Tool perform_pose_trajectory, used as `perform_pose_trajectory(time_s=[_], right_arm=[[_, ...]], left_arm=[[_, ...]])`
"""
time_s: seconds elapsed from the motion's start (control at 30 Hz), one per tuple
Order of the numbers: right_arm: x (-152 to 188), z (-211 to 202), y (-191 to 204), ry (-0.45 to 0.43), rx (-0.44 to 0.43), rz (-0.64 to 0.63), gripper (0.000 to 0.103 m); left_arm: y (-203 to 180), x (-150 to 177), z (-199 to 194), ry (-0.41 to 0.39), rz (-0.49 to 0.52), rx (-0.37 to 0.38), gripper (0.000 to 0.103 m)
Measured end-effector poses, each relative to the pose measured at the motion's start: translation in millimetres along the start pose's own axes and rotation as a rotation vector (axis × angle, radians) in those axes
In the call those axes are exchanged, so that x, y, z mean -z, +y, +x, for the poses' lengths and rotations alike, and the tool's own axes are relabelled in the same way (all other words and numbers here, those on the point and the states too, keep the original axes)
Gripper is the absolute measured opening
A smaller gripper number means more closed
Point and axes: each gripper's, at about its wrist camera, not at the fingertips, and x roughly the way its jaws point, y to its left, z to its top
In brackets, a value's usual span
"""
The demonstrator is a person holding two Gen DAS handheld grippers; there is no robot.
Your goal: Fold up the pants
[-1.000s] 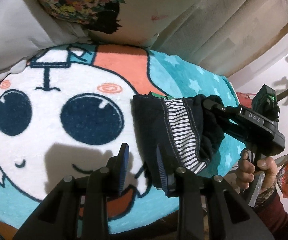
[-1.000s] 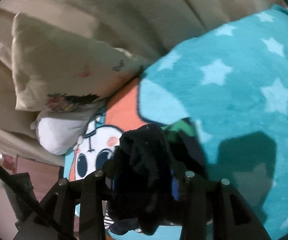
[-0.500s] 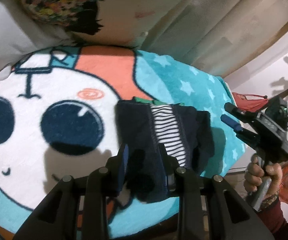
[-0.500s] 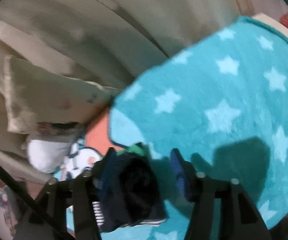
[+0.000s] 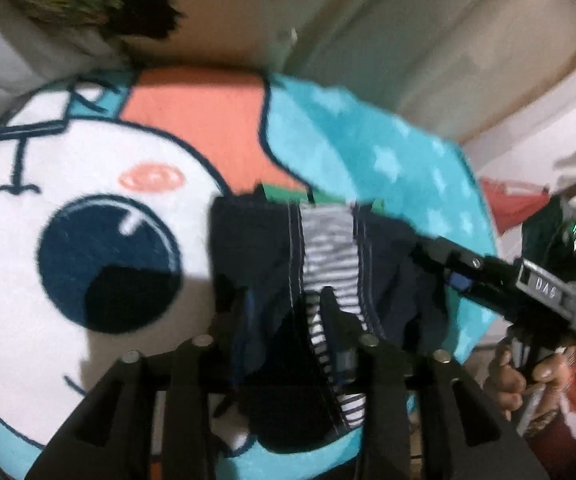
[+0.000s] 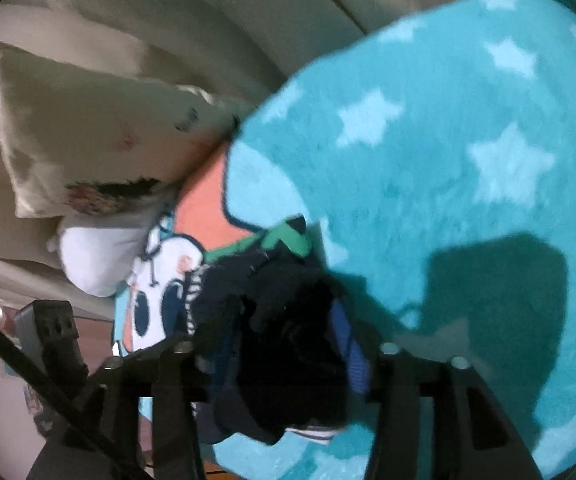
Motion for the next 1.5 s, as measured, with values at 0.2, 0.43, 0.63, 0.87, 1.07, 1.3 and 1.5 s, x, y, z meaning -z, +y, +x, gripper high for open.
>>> perform_pose_trajectory(time_s=[0.2,0.43,0.63,0.87,1.07,1.3,1.5], right_arm=[[-13,19,-17,0.046,-0.044,0.058,0.077],[-19,58,1,0.143,-0.094,-0.007,0.052],[-26,50,35,0.144,-0.153,-0.080,0.038],[-47,78,86,0.154,-0.194,-0.168,0.037],[-53,132,107,0.167,-0.010,-0.280,0.048],[-56,114,107,0.093,0.063,-0.286,0.065],[-34,50,133,-0.008,-0.021,-0.325,0.036]], left_arm=[[37,-4,16,0.023,-0.158,0.138,0.062],[7,-5,49,0.085,-0.067,0.130,0.045],[11,-14,19,0.039,-0.107,0.119,0.021],[40,-46,-22,-0.064,-0.159,0.035,0.021],[81,-62,-1,-0.058,-0.181,-0.170,0.039],[89,-54,-24,-0.087,-0.209,-0.157,0.051],[61,-29,-57,-0.157,-0.153,-0.162,0.051]])
